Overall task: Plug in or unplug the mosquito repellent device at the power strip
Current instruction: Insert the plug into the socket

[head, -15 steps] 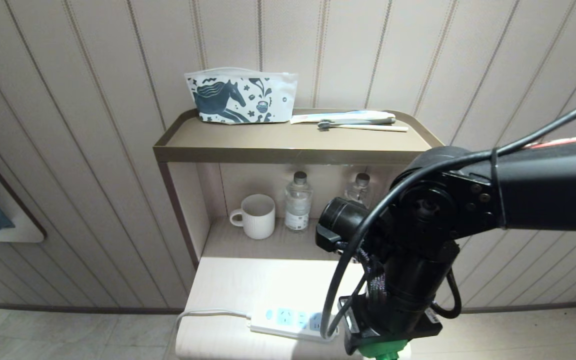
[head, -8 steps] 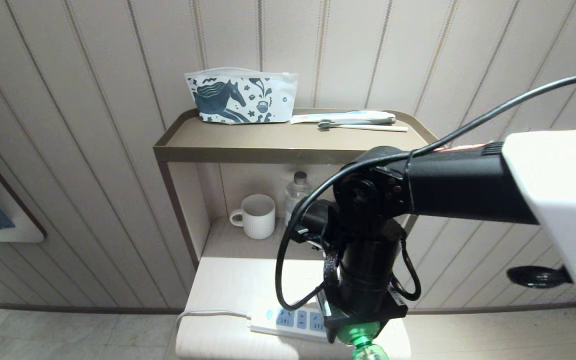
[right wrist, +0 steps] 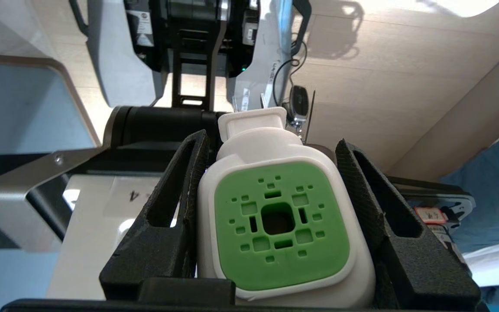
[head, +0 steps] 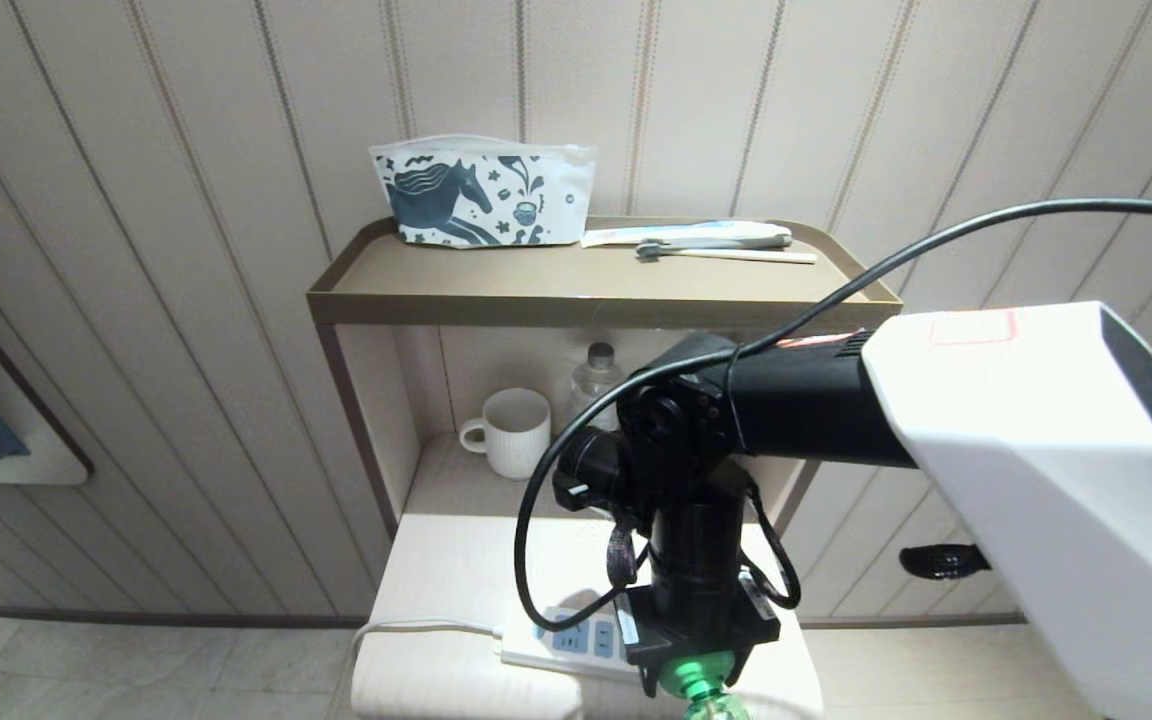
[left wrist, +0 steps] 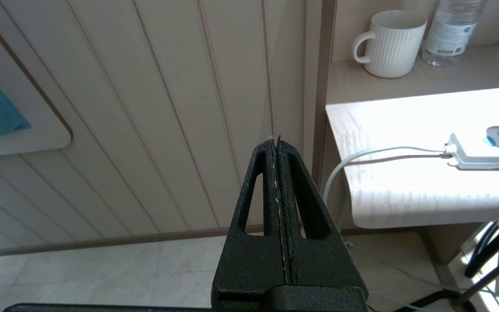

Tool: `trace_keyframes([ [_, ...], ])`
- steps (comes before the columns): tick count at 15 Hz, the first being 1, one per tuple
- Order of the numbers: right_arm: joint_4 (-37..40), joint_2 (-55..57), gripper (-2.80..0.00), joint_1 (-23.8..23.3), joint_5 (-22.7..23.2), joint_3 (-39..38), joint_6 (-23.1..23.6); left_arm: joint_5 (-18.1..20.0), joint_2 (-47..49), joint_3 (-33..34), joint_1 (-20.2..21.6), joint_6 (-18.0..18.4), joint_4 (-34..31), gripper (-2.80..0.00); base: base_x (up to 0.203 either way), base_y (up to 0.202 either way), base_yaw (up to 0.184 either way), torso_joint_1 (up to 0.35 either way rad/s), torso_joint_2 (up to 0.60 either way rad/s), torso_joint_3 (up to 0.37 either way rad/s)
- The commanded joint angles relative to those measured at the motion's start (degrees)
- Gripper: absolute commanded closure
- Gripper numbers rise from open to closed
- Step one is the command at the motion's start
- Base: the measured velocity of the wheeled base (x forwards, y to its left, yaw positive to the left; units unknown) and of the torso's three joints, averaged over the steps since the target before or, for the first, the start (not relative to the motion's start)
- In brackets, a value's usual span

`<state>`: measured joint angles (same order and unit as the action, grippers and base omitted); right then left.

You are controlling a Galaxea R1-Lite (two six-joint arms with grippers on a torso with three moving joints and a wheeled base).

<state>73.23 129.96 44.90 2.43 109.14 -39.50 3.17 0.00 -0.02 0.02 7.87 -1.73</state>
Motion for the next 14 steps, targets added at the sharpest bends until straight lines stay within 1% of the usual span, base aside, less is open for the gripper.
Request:
trace_keyframes([
  [1,0.3,1.1,0.00,0.0,-0.1,0.1,-0.3,-0.2,0.0,0.0,0.0,-0.1,-0.1,0.00,0.000,0.000,0.000,0.000,0.00,0.000],
  [4,0.2,2.3,0.00,-0.1,-0.2,0.9,-0.3,-0.2,0.0,0.0,0.0,-0.2,-0.1,0.00,0.000,0.000,0.000,0.000,0.00,0.000],
  [8,-2.3,3.9,0.00,0.0,-0.5,2.1,-0.9,-0.2,0.1,0.0,0.1,-0.1,0.0,0.00,0.000,0.000,0.000,0.000,0.00,0.000],
  [11,-5.1,5.0,0.00,-0.1,-3.0,2.6,-1.3,-0.2,0.1,0.0,0.1,-0.1,0.1,0.00,0.000,0.000,0.000,0.000,0.00,0.000],
  [14,-5.3,5.1,0.00,-0.1,-4.8,2.6,-1.3,-0.1,0.1,0.0,0.1,-0.1,0.1,0.00,0.000,0.000,0.000,0.000,0.00,0.000],
])
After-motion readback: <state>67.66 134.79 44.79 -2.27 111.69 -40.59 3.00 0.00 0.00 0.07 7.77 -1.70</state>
